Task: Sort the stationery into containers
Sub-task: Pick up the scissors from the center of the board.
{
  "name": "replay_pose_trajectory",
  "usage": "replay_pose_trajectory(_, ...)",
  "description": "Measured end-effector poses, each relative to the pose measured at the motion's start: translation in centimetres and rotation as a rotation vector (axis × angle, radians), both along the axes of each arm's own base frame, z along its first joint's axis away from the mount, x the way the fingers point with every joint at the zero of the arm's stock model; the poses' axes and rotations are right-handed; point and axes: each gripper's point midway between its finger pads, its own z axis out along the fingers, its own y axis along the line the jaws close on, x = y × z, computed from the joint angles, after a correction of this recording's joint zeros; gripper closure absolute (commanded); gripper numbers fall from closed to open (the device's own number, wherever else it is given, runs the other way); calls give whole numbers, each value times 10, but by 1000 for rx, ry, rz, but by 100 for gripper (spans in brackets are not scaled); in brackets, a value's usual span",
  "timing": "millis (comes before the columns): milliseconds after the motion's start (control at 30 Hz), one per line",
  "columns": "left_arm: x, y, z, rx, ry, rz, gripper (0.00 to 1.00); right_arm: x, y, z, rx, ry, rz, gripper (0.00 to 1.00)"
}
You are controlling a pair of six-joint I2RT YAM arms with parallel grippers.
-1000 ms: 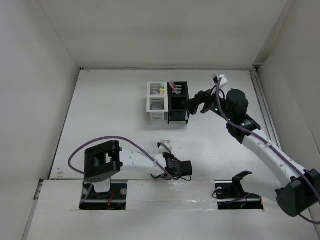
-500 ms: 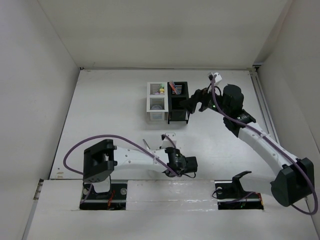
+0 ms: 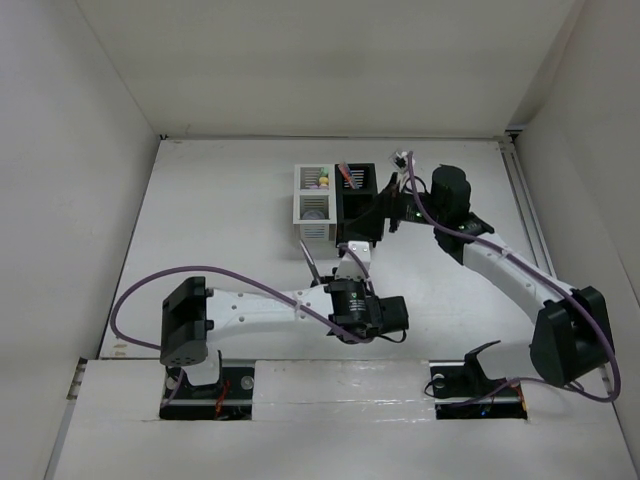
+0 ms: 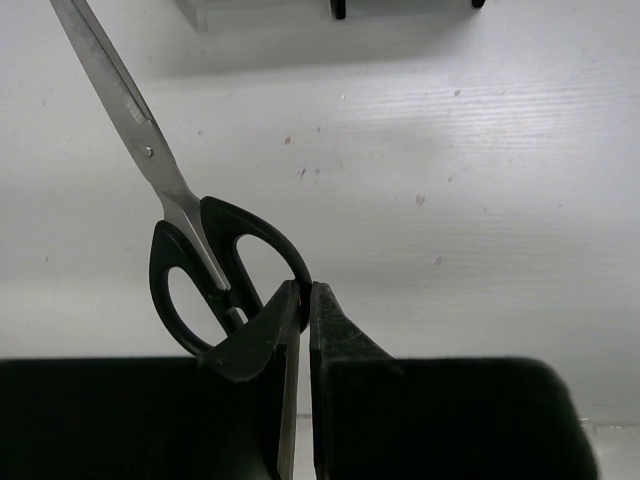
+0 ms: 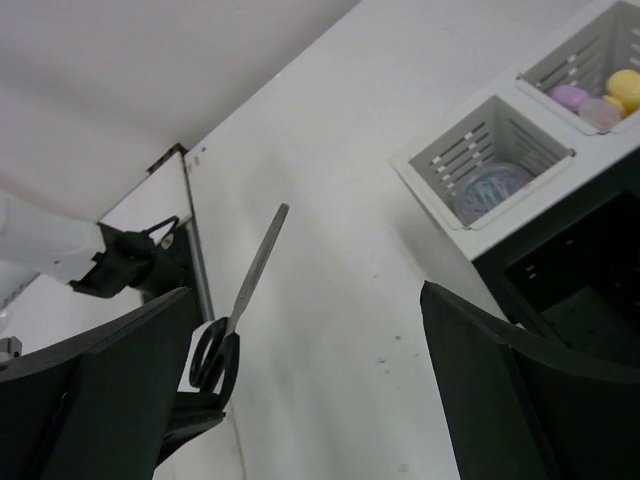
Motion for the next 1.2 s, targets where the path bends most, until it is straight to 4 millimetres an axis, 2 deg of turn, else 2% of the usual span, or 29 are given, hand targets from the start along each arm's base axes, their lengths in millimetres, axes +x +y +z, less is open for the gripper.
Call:
replay_pose_trajectory(167, 9, -12, 27, -27, -58, -25, 100, -15, 18, 2, 36, 27, 91, 1)
replay_pose_trajectory(333, 14, -17, 43, -39, -92, -39, 100, -34, 39, 7, 56, 29, 174, 1)
replay_pose_trajectory(433, 16, -19, 51, -43, -111, -43, 100, -34, 42, 6, 60, 38, 185, 1)
replay_pose_trajectory(567, 18, -18, 54, -32, -126, -47, 100, -27, 48, -2, 60, 66, 191, 1)
replay_pose_trajectory(767, 20, -19, 57, -26, -141, -48, 100, -32, 61, -15, 63, 128, 245, 2)
replay_pose_trajectory(1033, 22, -24, 56, -22, -148, -59, 100, -45, 80, 2, 87, 96, 313, 5)
replay_pose_trajectory(1067, 22, -25, 56, -26, -149, -61, 100, -45, 82, 4, 90, 93, 318, 9)
replay_pose_trajectory(1200, 23, -30, 58, -41, -156, -66, 100, -41, 91, 1, 92, 107, 329, 14)
